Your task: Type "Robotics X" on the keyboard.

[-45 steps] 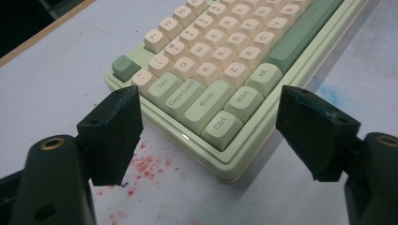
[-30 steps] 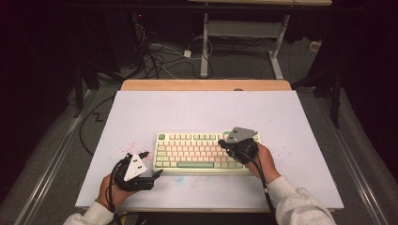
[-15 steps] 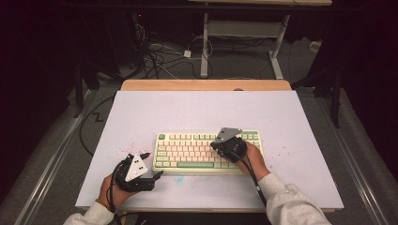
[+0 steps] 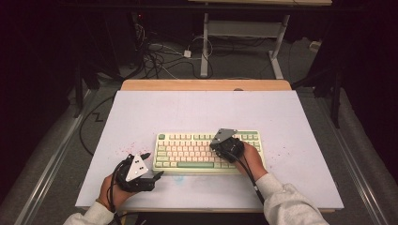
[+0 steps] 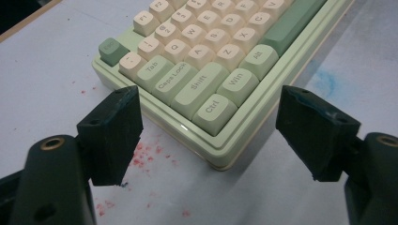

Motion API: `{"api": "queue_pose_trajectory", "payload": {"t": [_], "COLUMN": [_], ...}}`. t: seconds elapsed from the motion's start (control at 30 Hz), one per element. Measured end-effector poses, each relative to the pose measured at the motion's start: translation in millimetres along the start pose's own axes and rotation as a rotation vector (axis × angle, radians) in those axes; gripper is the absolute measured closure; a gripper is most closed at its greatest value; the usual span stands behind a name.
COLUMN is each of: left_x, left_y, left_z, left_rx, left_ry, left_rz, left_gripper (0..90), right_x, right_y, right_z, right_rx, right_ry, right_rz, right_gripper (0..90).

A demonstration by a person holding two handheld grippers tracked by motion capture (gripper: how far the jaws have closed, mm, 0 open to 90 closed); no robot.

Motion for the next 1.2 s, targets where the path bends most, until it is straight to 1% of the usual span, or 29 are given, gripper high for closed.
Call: {"api": "queue_pose_trajectory", "payload": {"t": [0.1, 0.13, 0.2, 0.43, 0.7, 0.73, 0.93, 1.0, 1.07, 1.1, 1.13, 1.2], "left_x": [0.1, -0.3, -0.3, -0.6, -1.0, -1.0, -1.5, -1.6, -1.7, -2.0, -2.6, -4.0], "left_y": [0.1, 0.9, 0.8, 0.2, 0.5, 0.3, 0.6, 0.8, 0.9, 0.9, 1.0, 1.4], "left_z": [0.2, 0.3, 0.5, 1.3, 2.1, 2.2, 1.8, 1.6, 1.6, 1.4, 1.0, 0.0], "left_rx": [0.001, -0.006, -0.005, -0.004, -0.006, -0.005, -0.005, -0.006, -0.007, -0.008, -0.011, -0.012], "left_ry": [0.000, -0.002, 0.000, 0.002, 0.004, 0.004, 0.002, 0.001, 0.002, 0.001, -0.003, -0.014], "left_rz": [-0.004, 0.004, 0.006, 0.005, 0.005, 0.005, 0.005, 0.004, 0.004, 0.005, 0.005, -0.001], "left_gripper": [22.6, 22.6, 22.7, 22.7, 22.6, 22.6, 22.7, 22.7, 22.7, 22.6, 22.6, 22.7], "right_x": [-1.8, -1.5, -1.5, -3.8, -2.9, -3.0, -3.5, -3.4, -3.3, -3.3, -2.9, -3.7], "right_y": [-2.8, -3.3, -3.6, -2.0, -2.4, -2.5, -2.1, -1.9, -1.9, -1.8, -1.5, -1.2], "right_z": [-5.6, -7.7, -10.1, -21.1, -29.1, -30.0, -37.1, -40.0, -42.4, -43.5, -45.0, -48.7], "right_rx": [-0.005, -0.003, -0.006, 0.002, 0.005, 0.005, 0.012, 0.014, 0.015, 0.021, 0.021, 0.024], "right_ry": [-0.048, -0.050, -0.066, -0.121, -0.155, -0.159, -0.183, -0.189, -0.197, -0.200, -0.201, -0.227], "right_rz": [0.025, 0.036, 0.044, 0.046, 0.063, 0.059, 0.058, 0.063, 0.061, 0.062, 0.063, 0.069], "right_gripper": [90.0, 90.0, 90.0, 90.0, 90.0, 87.8, 83.7, 81.1, 73.8, 71.7, 66.8, 52.2]}}
Point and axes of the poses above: each handheld gripper's, and its own axes: z roughly forward along the jaws, x roughly out of its underside, y roughly to its left, the point moved 7 cm from there along z, roughly forward along the jaws, and after that the axes turned 1 degree about z, right-handed, at the moved point
